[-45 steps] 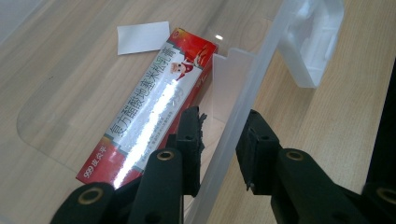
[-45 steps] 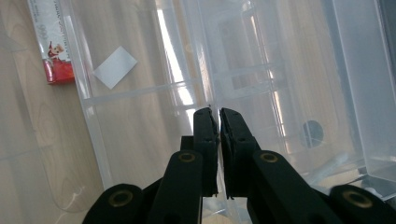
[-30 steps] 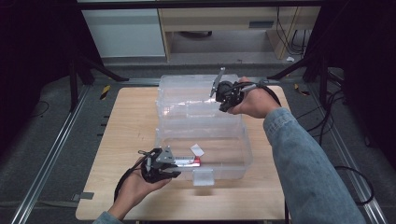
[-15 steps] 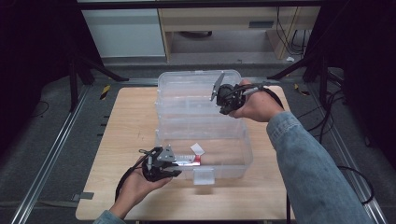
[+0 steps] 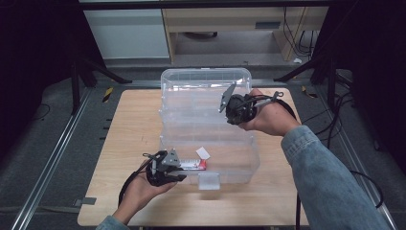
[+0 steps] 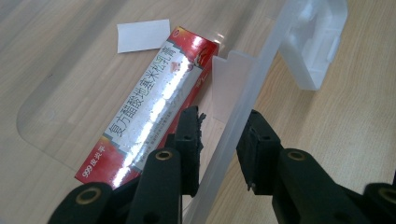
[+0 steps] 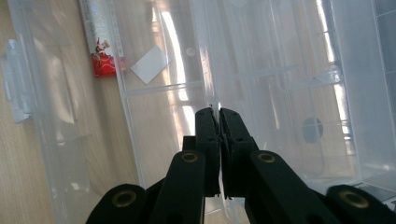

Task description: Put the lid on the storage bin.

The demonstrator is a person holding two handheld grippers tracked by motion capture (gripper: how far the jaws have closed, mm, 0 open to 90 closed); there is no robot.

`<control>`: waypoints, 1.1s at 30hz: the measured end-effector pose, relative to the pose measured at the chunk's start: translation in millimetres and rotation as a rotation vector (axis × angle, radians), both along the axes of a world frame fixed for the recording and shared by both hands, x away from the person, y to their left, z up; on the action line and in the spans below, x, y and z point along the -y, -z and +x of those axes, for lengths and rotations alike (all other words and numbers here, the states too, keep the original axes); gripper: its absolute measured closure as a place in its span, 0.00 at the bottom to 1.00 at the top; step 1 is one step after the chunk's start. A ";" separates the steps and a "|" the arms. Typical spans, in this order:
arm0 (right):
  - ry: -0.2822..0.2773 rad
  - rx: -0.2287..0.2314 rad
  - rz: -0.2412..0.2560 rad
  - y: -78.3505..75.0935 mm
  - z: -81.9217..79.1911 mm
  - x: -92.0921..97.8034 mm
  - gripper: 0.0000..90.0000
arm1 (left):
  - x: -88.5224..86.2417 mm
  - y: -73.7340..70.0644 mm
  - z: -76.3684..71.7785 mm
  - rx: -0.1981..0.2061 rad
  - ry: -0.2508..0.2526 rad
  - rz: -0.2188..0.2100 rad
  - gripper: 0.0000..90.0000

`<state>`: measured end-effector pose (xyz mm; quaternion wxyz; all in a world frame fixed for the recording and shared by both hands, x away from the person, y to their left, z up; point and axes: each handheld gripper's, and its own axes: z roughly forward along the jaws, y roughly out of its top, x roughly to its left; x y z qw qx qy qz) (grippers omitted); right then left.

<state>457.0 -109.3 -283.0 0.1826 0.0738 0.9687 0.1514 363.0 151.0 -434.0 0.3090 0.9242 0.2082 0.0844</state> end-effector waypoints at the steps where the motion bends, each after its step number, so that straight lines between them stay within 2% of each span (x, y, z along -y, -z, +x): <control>1: 0.000 0.000 0.000 0.0 0.0 0.0 0.97 | 0.0 0.0 0.0 0.000 0.000 0.000 0.78; 18: -0.024 -0.001 0.003 3.8 -22.2 4.2 0.98 | 0.2 -0.1 0.5 0.002 0.007 0.003 0.78; 33: -0.038 -0.018 0.014 8.0 -31.0 6.9 0.98 | 0.5 -0.1 0.1 0.004 0.007 0.004 0.77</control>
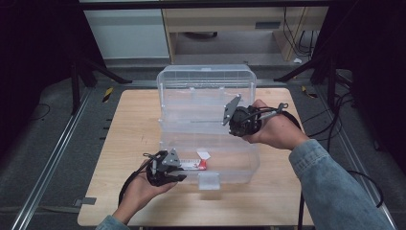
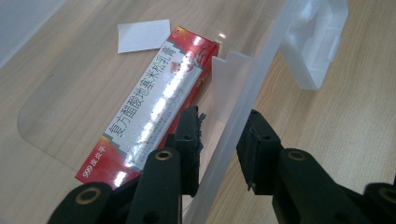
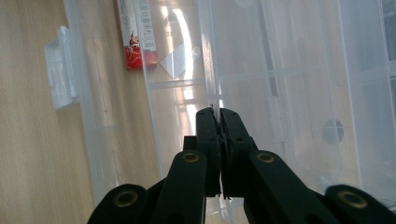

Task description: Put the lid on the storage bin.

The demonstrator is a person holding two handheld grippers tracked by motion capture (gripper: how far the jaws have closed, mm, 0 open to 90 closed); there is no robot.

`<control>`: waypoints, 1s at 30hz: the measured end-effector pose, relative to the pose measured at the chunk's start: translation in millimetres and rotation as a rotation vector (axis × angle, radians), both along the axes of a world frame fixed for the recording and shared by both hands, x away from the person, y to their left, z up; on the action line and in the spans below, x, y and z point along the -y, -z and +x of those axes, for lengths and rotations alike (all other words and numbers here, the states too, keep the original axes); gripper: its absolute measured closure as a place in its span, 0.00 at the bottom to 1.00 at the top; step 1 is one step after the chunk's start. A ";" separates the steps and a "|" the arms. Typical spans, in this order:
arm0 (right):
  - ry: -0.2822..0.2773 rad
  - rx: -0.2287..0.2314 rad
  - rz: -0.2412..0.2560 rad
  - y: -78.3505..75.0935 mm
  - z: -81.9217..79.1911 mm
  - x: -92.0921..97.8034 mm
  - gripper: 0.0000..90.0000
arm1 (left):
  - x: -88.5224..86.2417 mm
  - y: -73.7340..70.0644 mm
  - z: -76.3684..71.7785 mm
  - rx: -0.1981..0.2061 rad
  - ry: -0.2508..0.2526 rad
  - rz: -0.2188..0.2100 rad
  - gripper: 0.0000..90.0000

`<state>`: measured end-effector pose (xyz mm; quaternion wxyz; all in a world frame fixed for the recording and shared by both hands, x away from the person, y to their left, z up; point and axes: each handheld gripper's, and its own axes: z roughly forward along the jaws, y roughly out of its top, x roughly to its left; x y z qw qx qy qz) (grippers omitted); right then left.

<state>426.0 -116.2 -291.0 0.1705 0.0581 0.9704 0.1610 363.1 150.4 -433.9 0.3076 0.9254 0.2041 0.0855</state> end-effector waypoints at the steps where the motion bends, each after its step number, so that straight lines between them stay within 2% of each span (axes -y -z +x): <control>1: 0.001 0.001 -0.002 0.2 -0.7 0.2 0.98 | 0.1 0.0 0.0 0.000 0.000 0.000 0.77; 12: -0.006 -0.010 0.012 4.2 -7.1 3.2 0.98 | 0.1 -0.1 -0.1 0.002 0.003 0.002 0.78; 30: -0.009 -0.027 0.006 6.9 -11.8 4.3 0.98 | 0.4 0.3 -0.4 0.014 0.019 0.007 0.78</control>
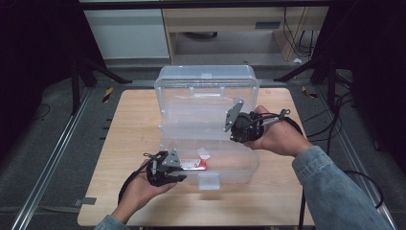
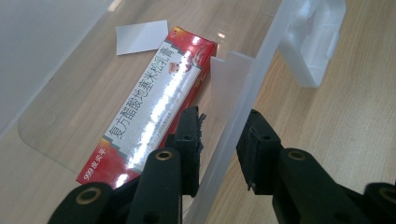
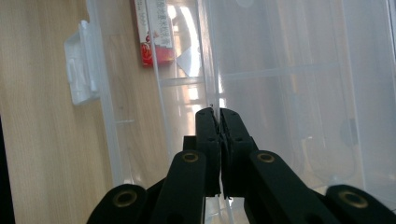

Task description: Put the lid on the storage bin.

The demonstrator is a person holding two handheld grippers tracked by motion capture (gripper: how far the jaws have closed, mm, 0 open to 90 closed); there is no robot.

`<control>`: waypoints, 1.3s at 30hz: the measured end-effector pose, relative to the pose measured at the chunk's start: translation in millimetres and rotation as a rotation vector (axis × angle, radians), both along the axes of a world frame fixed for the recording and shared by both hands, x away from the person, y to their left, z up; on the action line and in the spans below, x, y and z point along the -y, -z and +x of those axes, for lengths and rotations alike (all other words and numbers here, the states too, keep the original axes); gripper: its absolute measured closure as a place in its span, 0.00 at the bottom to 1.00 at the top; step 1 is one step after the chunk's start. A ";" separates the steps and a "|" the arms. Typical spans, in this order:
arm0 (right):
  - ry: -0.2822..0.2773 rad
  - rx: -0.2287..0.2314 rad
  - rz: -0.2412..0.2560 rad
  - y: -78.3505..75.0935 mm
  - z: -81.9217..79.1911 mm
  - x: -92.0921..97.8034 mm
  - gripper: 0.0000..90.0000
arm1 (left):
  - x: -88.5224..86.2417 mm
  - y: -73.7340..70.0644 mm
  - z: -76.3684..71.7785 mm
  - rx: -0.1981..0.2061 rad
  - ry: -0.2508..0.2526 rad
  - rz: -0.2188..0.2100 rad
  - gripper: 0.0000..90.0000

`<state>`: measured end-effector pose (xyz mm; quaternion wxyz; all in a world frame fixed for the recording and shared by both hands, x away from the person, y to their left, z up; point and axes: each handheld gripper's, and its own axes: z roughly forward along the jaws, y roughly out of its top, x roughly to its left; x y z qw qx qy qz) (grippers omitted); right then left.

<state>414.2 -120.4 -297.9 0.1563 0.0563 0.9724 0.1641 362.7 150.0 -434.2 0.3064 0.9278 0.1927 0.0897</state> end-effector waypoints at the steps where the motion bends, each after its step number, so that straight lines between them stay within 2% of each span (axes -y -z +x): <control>1: -0.003 -0.004 0.000 0.6 -0.4 0.0 0.98 | 0.2 0.1 -0.1 0.000 0.001 -0.001 0.78; 11: -0.004 -0.005 0.005 1.9 -1.8 0.9 0.97 | 1.8 0.5 -0.9 0.013 0.006 0.012 0.77; 13: -0.007 -0.009 0.004 1.9 -1.9 1.0 0.97 | 3.5 -1.3 -2.0 0.035 -0.021 0.012 0.69; 15: -0.007 -0.010 0.006 1.8 -2.0 1.2 0.97 | 3.1 -2.7 -1.8 0.032 -0.025 0.006 0.66; 17: -0.009 -0.008 0.006 1.6 -2.6 1.2 0.97 | 1.6 -8.9 -3.5 0.038 -0.030 -0.022 0.61; 19: -0.011 -0.008 0.008 1.8 -2.7 1.0 0.97 | 1.5 -11.6 -4.9 0.042 -0.031 -0.029 0.57; 23: -0.010 -0.006 0.006 1.5 -2.5 1.1 0.97 | 0.2 -24.0 -13.0 0.076 -0.041 -0.078 0.56; 27: -0.008 -0.008 0.011 2.2 -3.6 1.8 0.97 | -5.1 -39.1 -22.2 0.086 -0.056 -0.150 0.56; 28: -0.008 -0.008 0.011 2.2 -3.6 1.8 0.97 | -5.1 -39.1 -22.2 0.086 -0.056 -0.150 0.56; 30: -0.007 -0.011 0.014 2.4 -3.8 2.5 0.97 | -10.7 -50.1 -25.3 0.090 -0.056 -0.193 0.55; 34: -0.008 -0.010 0.018 2.8 -4.3 2.8 0.97 | -16.7 -61.1 -25.9 0.118 -0.076 -0.214 0.54; 35: -0.009 -0.008 0.018 3.1 -4.7 2.9 0.97 | -21.3 -67.6 -24.9 0.122 -0.084 -0.240 0.54; 39: -0.007 -0.007 0.025 3.8 -5.8 3.6 0.97 | -27.8 -78.4 -25.8 0.132 -0.091 -0.272 0.54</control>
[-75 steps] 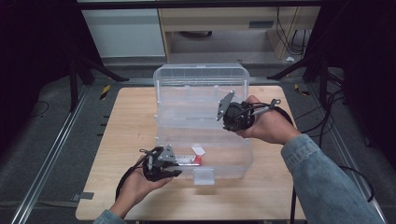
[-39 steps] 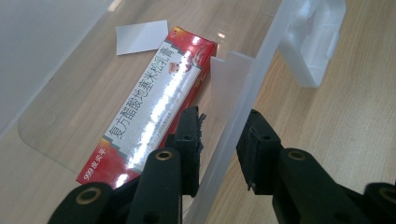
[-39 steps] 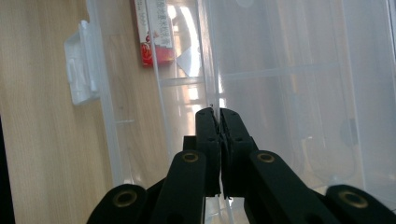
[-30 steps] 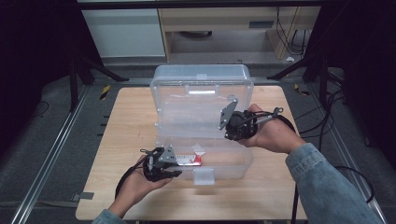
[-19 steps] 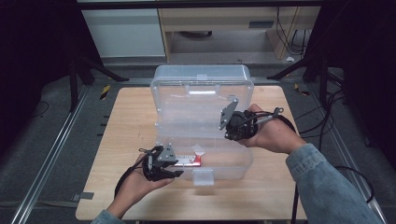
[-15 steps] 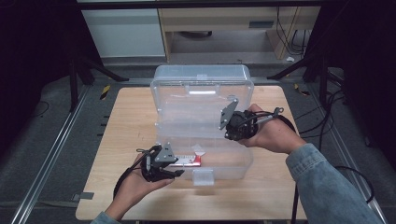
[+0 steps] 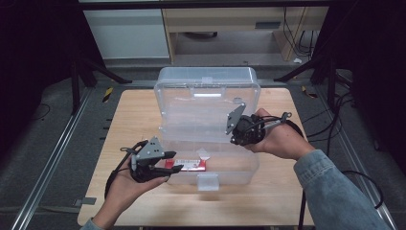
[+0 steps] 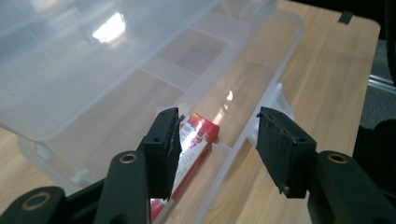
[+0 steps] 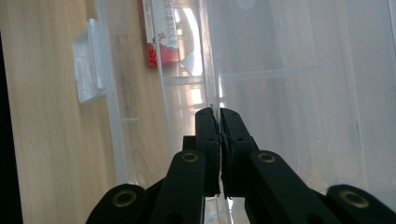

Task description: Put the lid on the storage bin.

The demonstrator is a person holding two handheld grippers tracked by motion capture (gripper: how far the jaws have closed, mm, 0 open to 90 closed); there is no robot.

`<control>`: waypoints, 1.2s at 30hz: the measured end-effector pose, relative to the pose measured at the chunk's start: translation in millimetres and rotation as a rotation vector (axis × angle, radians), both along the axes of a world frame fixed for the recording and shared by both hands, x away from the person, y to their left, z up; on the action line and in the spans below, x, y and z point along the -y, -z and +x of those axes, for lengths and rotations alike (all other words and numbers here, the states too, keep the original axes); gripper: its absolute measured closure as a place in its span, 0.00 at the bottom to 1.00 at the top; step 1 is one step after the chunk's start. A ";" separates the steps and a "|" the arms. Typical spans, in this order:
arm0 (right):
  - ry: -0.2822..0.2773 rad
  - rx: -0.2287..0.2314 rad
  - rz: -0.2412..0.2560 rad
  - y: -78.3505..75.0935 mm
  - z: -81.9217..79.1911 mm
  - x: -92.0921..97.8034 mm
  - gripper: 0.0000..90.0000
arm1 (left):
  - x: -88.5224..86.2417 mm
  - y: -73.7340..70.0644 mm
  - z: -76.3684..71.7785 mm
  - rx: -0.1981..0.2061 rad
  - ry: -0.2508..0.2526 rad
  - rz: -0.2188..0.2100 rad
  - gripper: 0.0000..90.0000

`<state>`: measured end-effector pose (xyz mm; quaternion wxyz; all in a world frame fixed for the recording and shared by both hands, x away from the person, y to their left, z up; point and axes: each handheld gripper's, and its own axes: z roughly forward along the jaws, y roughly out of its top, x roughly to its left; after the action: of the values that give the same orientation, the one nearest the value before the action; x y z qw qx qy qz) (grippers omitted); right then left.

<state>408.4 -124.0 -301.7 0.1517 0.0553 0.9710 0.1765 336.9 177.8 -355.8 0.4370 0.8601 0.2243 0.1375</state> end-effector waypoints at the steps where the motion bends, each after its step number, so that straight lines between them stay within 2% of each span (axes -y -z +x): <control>1: 0.000 0.001 0.003 0.3 -0.4 0.3 0.97 | -1.8 -4.0 -0.4 0.005 -0.004 -0.006 0.54; 5: -0.001 -0.001 0.013 2.4 -2.7 1.6 0.97 | -10.3 -22.4 2.5 0.034 -0.026 -0.029 0.55; 6: -0.002 -0.001 0.017 3.0 -3.2 1.9 0.97 | -15.8 -30.5 5.9 0.047 -0.047 -0.035 0.55; 7: -0.002 -0.001 0.017 3.0 -3.2 1.9 0.97 | -15.8 -30.5 5.9 0.047 -0.047 -0.035 0.55; 8: -0.003 0.000 0.020 3.9 -4.4 2.6 0.97 | -22.7 -36.6 10.6 0.056 -0.069 -0.051 0.55; 12: -0.003 0.001 0.034 5.4 -5.6 4.8 0.97 | -33.1 -41.5 20.2 0.049 -0.108 -0.065 0.56; 15: -0.004 -0.006 0.040 6.2 -6.0 5.4 0.97 | -41.4 -43.8 31.4 0.060 -0.151 -0.055 0.57; 16: -0.005 -0.008 0.040 6.7 -6.3 5.6 0.97 | -46.1 -43.9 39.7 0.054 -0.177 -0.059 0.57; 19: -0.008 -0.005 0.038 7.1 -6.8 5.8 0.97 | -49.8 -43.3 47.9 0.053 -0.200 -0.059 0.58; 21: -0.008 -0.007 0.040 7.5 -7.2 6.0 0.97 | -52.8 -42.4 55.3 0.049 -0.222 -0.067 0.58; 23: -0.009 -0.005 0.044 8.0 -7.6 6.3 0.97 | -55.2 -41.2 61.8 0.032 -0.238 -0.105 0.58; 24: -0.011 -0.003 0.045 8.3 -8.0 6.9 0.97 | -56.1 -40.5 67.3 0.026 -0.251 -0.111 0.59; 33: -0.015 -0.010 0.049 12.3 -12.2 7.7 0.97 | -55.7 -41.8 83.0 0.025 -0.279 -0.104 0.62; 36: -0.020 -0.011 0.048 13.0 -12.6 7.9 0.97 | -56.2 -42.4 87.2 0.015 -0.286 -0.121 0.63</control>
<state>395.7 -131.9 -314.7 0.1432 0.0502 0.9678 0.2008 424.1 234.0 -313.4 0.4659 0.7904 0.3489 0.1910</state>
